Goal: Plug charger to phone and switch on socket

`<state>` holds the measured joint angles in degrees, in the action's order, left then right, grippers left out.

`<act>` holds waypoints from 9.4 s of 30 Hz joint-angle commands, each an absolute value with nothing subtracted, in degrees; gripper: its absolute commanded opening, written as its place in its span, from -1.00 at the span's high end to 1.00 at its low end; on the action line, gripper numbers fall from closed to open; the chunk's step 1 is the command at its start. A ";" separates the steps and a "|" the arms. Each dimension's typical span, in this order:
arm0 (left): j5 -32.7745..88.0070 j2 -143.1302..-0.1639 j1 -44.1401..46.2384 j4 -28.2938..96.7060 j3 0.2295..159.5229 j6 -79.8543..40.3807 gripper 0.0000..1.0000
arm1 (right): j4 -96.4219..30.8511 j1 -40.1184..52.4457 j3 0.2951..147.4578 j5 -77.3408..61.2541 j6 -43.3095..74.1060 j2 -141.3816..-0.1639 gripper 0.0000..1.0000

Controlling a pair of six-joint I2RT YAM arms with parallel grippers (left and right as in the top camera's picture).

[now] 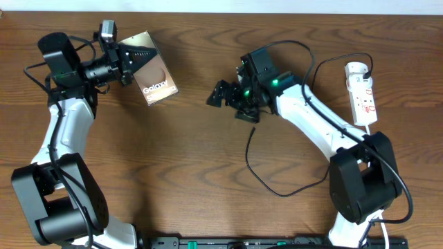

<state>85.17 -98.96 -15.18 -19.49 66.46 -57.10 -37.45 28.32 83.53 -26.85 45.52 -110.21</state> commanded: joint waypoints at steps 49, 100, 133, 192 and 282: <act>87.88 -108.66 -6.28 -19.84 67.72 -48.45 0.86 | -50.59 36.10 80.38 5.87 47.79 -109.93 -0.82; 87.83 -108.66 -6.35 -19.86 67.72 -47.59 0.85 | -47.09 37.41 74.83 8.73 59.57 -113.60 -0.15; 87.81 -108.66 -6.46 -19.88 67.72 -47.40 0.86 | -44.36 34.59 72.25 5.41 59.77 -113.60 -0.01; 87.83 -108.66 -6.46 -19.88 67.72 -47.40 0.86 | -44.16 34.54 72.25 5.21 59.77 -113.60 0.98; 87.85 -108.66 -8.62 -30.28 67.75 -57.89 0.85 | -19.40 38.39 72.12 -50.30 15.86 -89.23 0.98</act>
<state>85.65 -109.36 -8.36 -27.73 66.46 -54.00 -20.97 39.66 73.54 -44.73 13.76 -89.12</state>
